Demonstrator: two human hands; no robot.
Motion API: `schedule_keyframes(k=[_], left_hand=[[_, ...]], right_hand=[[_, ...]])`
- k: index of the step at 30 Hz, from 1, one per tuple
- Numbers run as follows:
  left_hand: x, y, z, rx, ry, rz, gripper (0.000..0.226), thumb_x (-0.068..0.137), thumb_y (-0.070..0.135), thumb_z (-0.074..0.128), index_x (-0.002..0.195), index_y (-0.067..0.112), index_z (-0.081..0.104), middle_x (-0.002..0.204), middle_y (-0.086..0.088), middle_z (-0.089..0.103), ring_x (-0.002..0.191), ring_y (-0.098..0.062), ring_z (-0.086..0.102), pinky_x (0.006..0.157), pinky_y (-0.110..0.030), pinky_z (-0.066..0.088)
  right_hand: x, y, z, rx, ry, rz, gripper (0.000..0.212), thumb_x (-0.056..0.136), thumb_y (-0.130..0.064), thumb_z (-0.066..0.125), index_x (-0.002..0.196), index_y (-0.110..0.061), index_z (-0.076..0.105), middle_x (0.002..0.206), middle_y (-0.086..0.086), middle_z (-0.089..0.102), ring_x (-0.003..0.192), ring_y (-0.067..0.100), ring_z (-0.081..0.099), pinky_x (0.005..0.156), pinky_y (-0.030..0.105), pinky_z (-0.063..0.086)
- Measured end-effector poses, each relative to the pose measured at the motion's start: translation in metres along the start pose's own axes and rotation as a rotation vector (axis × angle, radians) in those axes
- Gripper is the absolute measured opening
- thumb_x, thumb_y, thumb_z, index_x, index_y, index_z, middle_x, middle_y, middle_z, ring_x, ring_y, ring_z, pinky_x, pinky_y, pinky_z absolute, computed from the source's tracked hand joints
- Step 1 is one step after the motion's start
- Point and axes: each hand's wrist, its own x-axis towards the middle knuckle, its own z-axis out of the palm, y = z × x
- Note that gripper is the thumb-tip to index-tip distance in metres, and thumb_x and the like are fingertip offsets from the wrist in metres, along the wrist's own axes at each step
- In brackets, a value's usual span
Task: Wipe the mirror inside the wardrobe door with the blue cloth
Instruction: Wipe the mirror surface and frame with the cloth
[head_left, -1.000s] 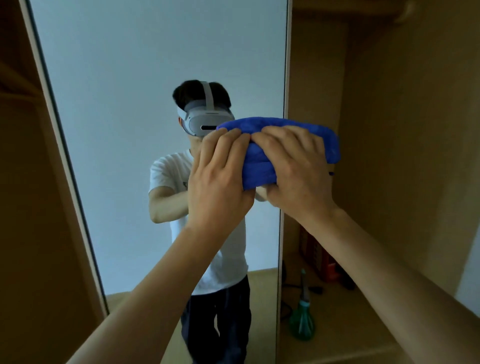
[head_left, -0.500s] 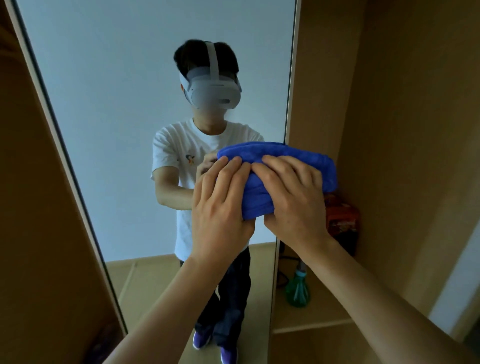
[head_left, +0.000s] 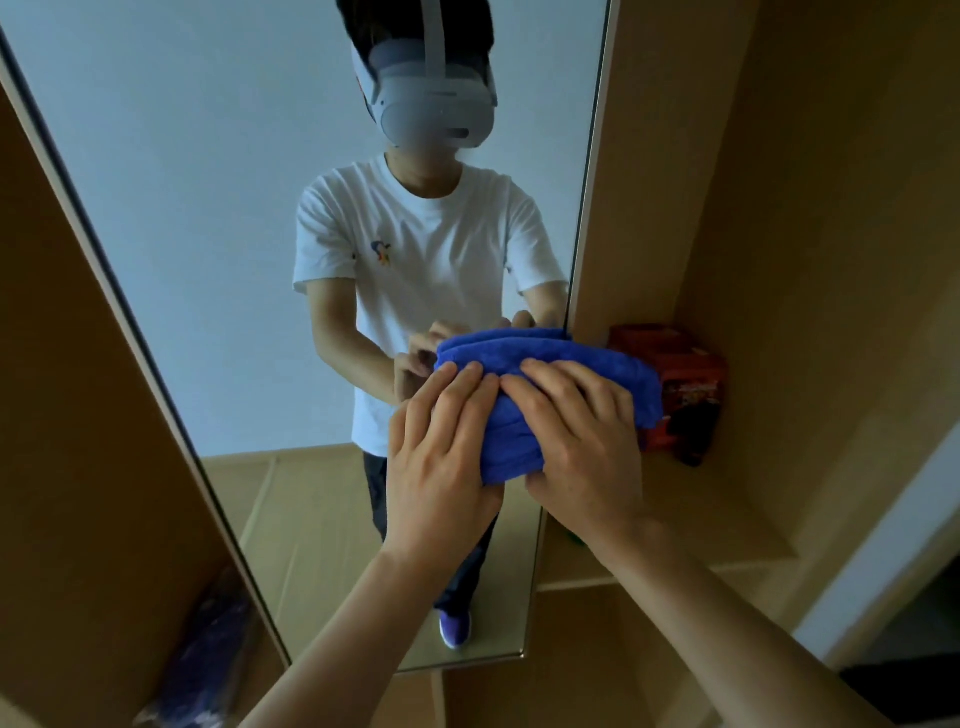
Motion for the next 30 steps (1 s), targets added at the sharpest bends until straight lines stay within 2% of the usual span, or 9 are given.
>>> schedule_keyframes(k=[9,12,17,22,25,28,30], left_hand=[[-0.062,0.0,0.017,-0.037,-0.111,-0.074,0.057,0.079,0.014,0.07,0.135,0.007,0.062,0.143,-0.009,0.058,0.14,-0.027,0.043,0.115,-0.039,0.034],[-0.079,-0.003,0.023,-0.047,-0.149,-0.094,0.056,0.081,0.017,0.071,0.135,0.006,0.062,0.142,-0.01,0.058,0.14,-0.027,0.043,0.111,-0.046,0.041],[-0.109,-0.005,0.031,-0.065,-0.192,-0.116,0.055,0.081,0.014,0.072,0.134,0.005,0.062,0.14,-0.011,0.06,0.139,-0.029,0.046,0.109,-0.047,0.043],[-0.136,-0.005,0.039,-0.066,-0.269,-0.168,0.067,0.07,0.005,0.085,0.133,0.004,0.063,0.14,-0.012,0.06,0.137,-0.029,0.046,0.11,-0.045,0.042],[-0.153,-0.004,0.042,-0.066,-0.311,-0.192,0.062,0.072,0.006,0.081,0.132,0.003,0.064,0.138,-0.013,0.062,0.136,-0.029,0.046,0.11,-0.043,0.041],[-0.176,-0.002,0.046,-0.064,-0.372,-0.22,0.05,0.084,0.018,0.069,0.131,0.001,0.065,0.136,-0.014,0.063,0.135,-0.029,0.045,0.109,-0.041,0.04],[-0.192,-0.002,0.05,-0.06,-0.428,-0.242,0.05,0.084,0.021,0.068,0.13,0.0,0.066,0.136,-0.015,0.063,0.134,-0.03,0.046,0.108,-0.042,0.041]], right_hand=[[-0.063,-0.012,0.02,0.045,-0.104,0.052,0.05,0.084,-0.021,0.073,0.131,-0.021,0.056,0.136,0.001,0.061,0.126,0.025,0.053,0.102,0.041,0.041],[-0.079,-0.016,0.026,0.071,-0.126,0.066,0.047,0.085,-0.021,0.072,0.13,-0.021,0.057,0.134,0.001,0.062,0.124,0.026,0.054,0.101,0.041,0.043],[-0.111,-0.022,0.037,0.088,-0.181,0.073,0.054,0.079,-0.017,0.078,0.129,-0.02,0.057,0.133,0.001,0.061,0.123,0.025,0.052,0.101,0.042,0.043],[-0.142,-0.026,0.051,0.122,-0.228,0.099,0.045,0.089,-0.027,0.069,0.132,-0.021,0.056,0.137,0.0,0.056,0.125,0.026,0.051,0.103,0.042,0.042],[-0.163,-0.028,0.058,0.14,-0.286,0.097,0.044,0.09,-0.027,0.064,0.133,-0.021,0.055,0.138,0.0,0.054,0.126,0.026,0.05,0.104,0.042,0.041],[-0.187,-0.032,0.063,0.157,-0.346,0.092,0.044,0.088,-0.019,0.066,0.131,-0.02,0.056,0.136,0.001,0.057,0.124,0.027,0.052,0.103,0.042,0.043],[-0.203,-0.035,0.067,0.168,-0.387,0.091,0.043,0.087,-0.017,0.064,0.13,-0.019,0.057,0.134,0.002,0.06,0.123,0.027,0.054,0.1,0.044,0.046]])
